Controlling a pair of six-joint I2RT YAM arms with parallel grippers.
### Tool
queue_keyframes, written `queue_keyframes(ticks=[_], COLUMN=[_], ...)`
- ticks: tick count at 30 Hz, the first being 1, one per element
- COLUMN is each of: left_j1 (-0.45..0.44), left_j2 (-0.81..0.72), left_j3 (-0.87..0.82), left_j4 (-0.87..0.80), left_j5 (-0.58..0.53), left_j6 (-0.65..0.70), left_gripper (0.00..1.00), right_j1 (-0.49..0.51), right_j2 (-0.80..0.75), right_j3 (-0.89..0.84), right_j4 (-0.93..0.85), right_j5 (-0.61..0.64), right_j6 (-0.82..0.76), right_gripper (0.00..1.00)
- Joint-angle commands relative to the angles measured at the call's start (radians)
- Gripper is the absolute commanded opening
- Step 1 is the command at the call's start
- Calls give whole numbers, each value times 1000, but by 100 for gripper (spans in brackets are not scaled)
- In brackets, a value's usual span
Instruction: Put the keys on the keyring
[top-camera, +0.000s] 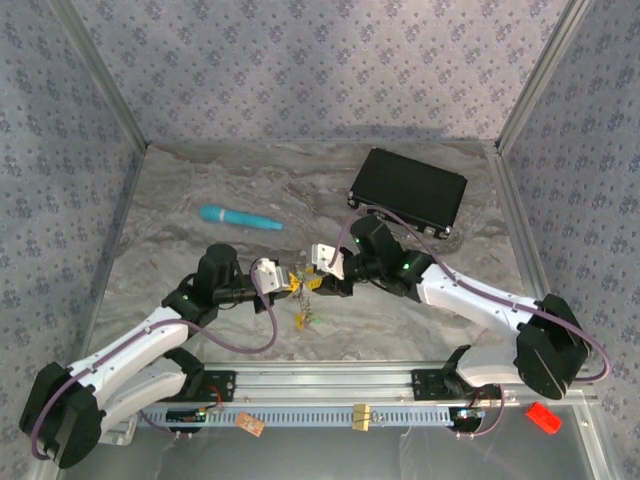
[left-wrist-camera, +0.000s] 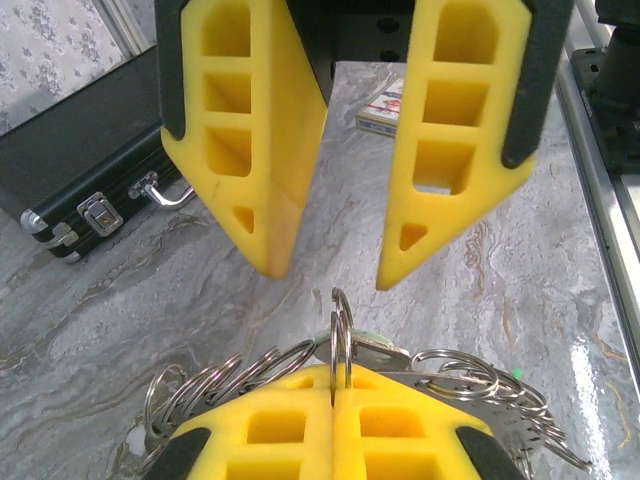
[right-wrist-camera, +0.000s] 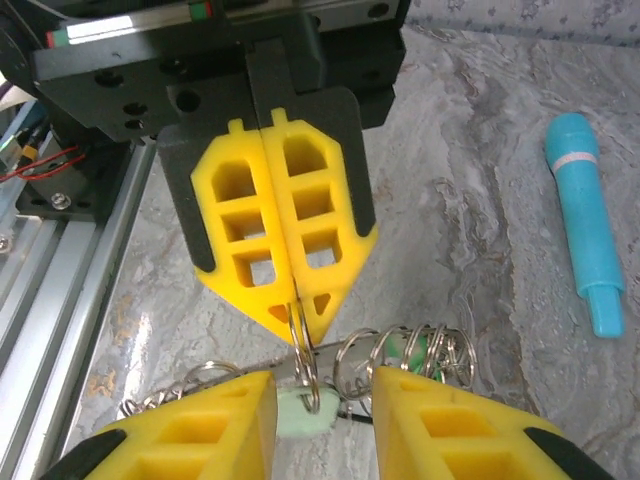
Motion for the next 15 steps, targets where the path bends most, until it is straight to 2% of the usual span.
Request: queue_keyframes(ticks=[1,12,15], left_j1=[-5,-4,-5], left_j2=[-14,-17,-18], left_j3=[-2,-13,-12], left_j4=[82,109,109], left_j5=[65,74,76], left_j6=[-24,-46,-48], left_gripper=[0,0,0], right_j1=[3,6,6], right_j2=[10,39,31], right_j3=[1,4,2], right_j4=[62,37,16], right_j5=[-49,-69,-52], right_j6=[35,12,1], right_gripper=[31,23,11])
